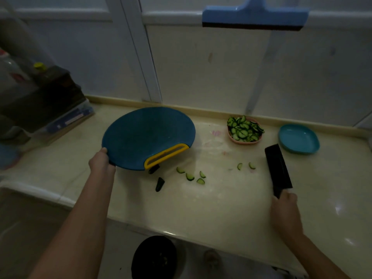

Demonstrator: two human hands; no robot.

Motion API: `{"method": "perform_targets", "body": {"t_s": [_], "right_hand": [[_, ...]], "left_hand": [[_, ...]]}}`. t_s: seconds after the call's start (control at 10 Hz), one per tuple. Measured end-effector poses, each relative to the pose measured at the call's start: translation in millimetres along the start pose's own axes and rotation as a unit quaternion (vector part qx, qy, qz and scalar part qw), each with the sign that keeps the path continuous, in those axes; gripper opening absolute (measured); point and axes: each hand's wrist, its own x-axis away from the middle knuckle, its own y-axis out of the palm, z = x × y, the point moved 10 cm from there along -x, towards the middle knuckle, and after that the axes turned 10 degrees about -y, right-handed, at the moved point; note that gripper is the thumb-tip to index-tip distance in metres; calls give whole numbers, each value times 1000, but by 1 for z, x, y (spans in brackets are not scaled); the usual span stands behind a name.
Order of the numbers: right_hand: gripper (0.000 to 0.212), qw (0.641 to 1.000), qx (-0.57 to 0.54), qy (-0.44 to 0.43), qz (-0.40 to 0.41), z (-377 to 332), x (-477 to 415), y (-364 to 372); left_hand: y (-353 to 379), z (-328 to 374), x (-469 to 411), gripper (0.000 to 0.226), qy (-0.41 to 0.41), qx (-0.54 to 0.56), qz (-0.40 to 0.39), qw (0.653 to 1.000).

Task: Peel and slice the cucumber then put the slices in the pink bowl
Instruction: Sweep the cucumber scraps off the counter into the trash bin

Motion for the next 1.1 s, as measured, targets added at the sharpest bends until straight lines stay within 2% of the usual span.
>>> {"method": "perform_targets", "body": {"t_s": [0.2, 0.3, 0.4, 0.5, 0.6, 0.7, 0.8, 0.9, 1.1], "right_hand": [[14, 999, 23, -3, -23, 18, 28, 12], [19, 1000, 13, -7, -15, 10, 32, 13], [37, 999, 14, -15, -40, 5, 30, 32], [35, 998, 21, -18, -52, -17, 40, 33], [25, 998, -41, -14, -50, -33, 47, 31], [28, 995, -30, -39, -81, -50, 49, 37], [41, 994, 15, -84, -70, -64, 49, 42], [43, 987, 35, -125, -90, -84, 51, 55], [59, 957, 91, -250, -115, -153, 55, 77]], "left_hand": [[5, -15, 17, 36, -8, 4, -26, 1000], [1, -12, 21, 35, -5, 9, -31, 999], [-7, -6, 22, 36, -3, 11, -28, 1000], [-14, -2, 23, 36, -2, 17, -27, 999], [-22, 0, 26, 36, 4, 28, -18, 999], [-29, 2, 28, 37, 7, 35, -7, 999], [-36, 4, 27, 38, 6, 40, -3, 999], [-41, 7, 26, 38, 13, 41, 3, 999], [-56, 14, 16, 38, 17, 68, 22, 997]]}}
